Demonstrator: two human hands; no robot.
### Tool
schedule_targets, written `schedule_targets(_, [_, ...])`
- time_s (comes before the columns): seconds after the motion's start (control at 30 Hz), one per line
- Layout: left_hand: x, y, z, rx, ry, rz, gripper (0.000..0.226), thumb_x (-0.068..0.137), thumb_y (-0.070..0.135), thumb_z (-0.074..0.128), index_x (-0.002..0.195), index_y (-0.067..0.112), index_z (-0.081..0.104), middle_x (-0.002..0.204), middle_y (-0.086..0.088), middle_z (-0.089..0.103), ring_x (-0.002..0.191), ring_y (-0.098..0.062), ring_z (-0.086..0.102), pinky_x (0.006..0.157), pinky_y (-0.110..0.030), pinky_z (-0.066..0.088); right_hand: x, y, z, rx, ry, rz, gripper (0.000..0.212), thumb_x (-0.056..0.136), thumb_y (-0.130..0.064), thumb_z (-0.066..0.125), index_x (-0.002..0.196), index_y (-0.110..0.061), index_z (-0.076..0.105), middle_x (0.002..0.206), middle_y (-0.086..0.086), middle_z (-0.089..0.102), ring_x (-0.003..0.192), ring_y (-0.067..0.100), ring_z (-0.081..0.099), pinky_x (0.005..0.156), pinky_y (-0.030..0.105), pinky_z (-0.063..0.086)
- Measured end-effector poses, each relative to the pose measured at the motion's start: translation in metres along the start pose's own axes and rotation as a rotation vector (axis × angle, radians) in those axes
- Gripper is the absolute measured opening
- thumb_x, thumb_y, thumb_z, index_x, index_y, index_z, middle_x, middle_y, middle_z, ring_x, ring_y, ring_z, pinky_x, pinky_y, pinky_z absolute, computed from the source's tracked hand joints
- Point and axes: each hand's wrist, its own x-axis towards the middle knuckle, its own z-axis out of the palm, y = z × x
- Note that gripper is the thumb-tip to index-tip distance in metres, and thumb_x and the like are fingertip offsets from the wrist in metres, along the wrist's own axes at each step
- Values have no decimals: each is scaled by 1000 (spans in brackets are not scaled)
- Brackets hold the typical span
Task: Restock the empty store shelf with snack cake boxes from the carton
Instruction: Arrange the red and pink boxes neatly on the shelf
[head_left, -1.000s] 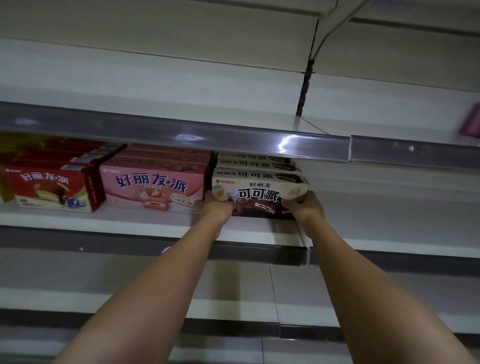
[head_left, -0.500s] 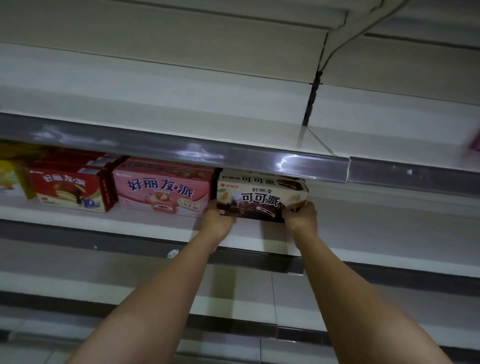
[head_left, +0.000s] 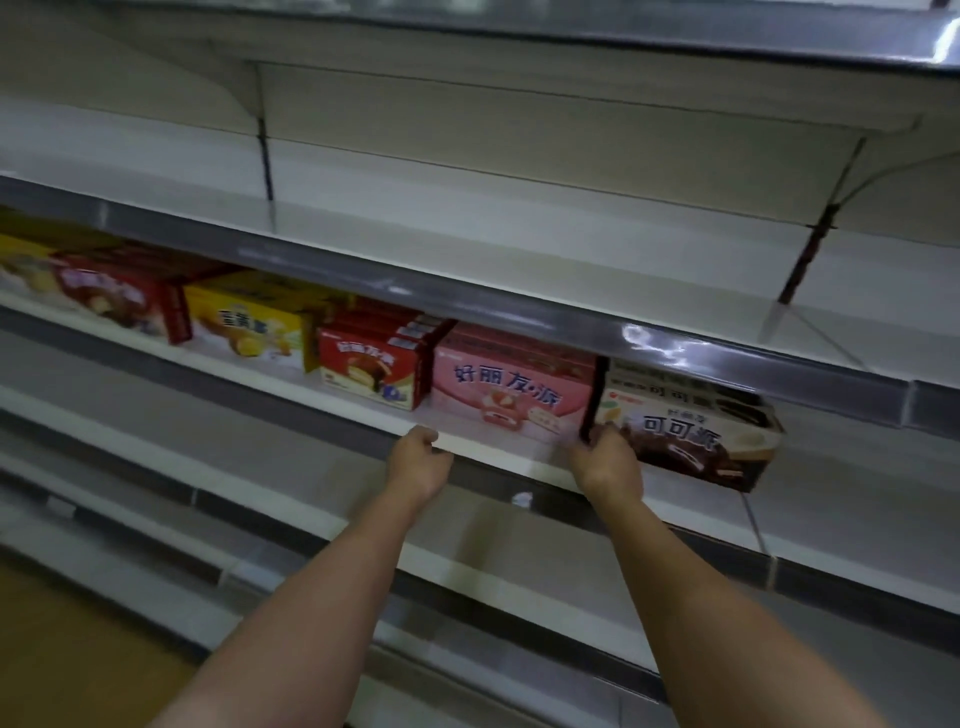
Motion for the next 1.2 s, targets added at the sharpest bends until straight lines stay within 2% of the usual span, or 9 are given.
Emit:
schedule_targets(0.23, [16,-48,-134,22,66,-76,37,94,13,52,131,10,50,127,-12,54,113,-26,52,86,-25,40,-49,-92,83,-49,-46,-42,38,93,-22,55,129,-10,49,125,15,58,110,33,56,85,35,46])
schedule_targets(0.3, [22,-59,-163,47,81,-77,39,94,13,53,133,10,49,131,-12,53,116,-27,51,92,-28,40,-60,-115,104,-39,-49,-63,41,94,-21,55,133,-10,48,128,14,57,113,32,56,89,36,46])
schedule_targets(0.4, [31,-77,-203,62,103,-91,44,93,8,52,136,9,48,135,-12,52,112,-26,53,94,-29,41,-72,-148,138,-45,-54,-102,39,94,-20,55,132,-11,47,126,13,58,110,30,57,83,35,46])
schedule_targets(0.5, [40,-90,-230,42,112,-99,45,92,7,51,137,9,47,137,-11,50,116,-26,52,96,-30,41,-79,-177,164,-40,-75,-125,33,94,-20,55,125,-12,48,119,10,59,102,27,58,75,32,44])
schedule_targets(0.63, [64,-100,-258,36,143,-105,42,91,8,54,132,7,51,131,-13,53,118,-27,51,98,-31,41,-71,-215,196,-52,-93,-171,26,93,-18,55,118,-13,50,112,11,60,98,28,58,82,39,50])
schedule_targets(0.7, [81,-102,-271,38,151,-101,41,91,8,55,131,7,51,131,-12,54,120,-27,51,100,-31,41,-61,-235,210,-51,-89,-179,27,92,-18,55,118,-12,51,114,11,59,102,30,58,85,37,48])
schedule_targets(0.8, [114,-99,-293,53,177,-92,42,91,12,57,132,8,50,132,-12,54,120,-27,51,101,-33,42,-39,-269,232,-26,-90,-210,27,92,-18,56,118,-9,53,114,13,62,103,33,58,77,32,43])
schedule_targets(1.0, [182,-83,-345,88,229,-54,45,90,15,59,133,7,49,127,-13,57,115,-28,54,99,-36,45,3,-346,278,-73,-157,-325,29,96,-22,50,123,-12,51,117,14,59,104,32,58,78,32,46])
schedule_targets(1.2, [228,-98,-377,41,256,-68,48,88,13,61,133,6,47,118,-12,57,111,-30,55,97,-37,47,13,-384,326,-105,-219,-365,23,96,-24,50,117,-17,51,116,10,58,98,31,60,81,36,51])
